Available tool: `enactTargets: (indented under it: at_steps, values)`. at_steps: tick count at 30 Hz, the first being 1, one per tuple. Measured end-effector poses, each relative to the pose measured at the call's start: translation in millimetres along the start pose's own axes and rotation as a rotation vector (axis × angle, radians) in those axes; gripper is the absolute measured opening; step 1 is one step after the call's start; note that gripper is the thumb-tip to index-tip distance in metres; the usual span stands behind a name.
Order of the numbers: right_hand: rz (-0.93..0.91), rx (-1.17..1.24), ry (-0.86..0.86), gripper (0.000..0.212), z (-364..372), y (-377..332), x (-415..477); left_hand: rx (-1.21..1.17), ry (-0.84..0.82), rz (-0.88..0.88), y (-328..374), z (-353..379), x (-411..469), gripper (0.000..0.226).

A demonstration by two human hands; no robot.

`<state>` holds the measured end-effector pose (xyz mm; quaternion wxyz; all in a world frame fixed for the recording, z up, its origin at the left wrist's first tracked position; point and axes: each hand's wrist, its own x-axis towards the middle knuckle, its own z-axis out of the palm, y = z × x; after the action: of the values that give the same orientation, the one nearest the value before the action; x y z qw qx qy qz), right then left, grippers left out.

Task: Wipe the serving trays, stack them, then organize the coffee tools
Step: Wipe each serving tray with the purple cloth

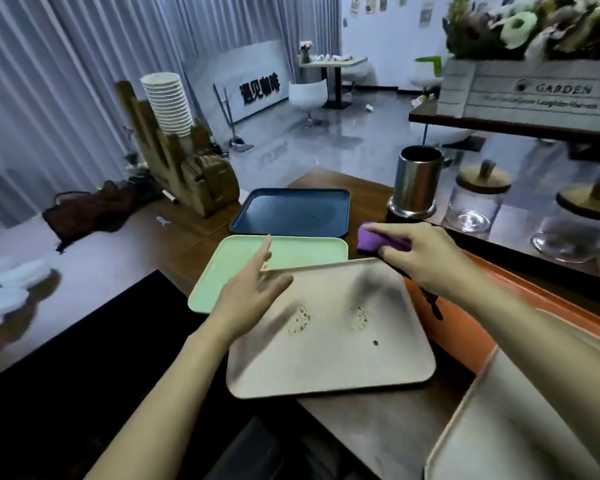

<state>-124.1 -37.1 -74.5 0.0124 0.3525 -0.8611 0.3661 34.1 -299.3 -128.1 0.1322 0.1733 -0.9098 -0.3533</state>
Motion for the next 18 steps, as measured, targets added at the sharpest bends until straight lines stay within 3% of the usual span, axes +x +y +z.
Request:
enactTargets:
  at_steps: [11,18]
  values:
    - [0.104,-0.007,-0.041,0.043,99,-32,139,-0.004,-0.122,0.096,-79,-46,146,0.086]
    - [0.143,-0.032,-0.057,0.039,145,-32,197,0.066,-0.118,0.083,-126,-65,201,0.084]
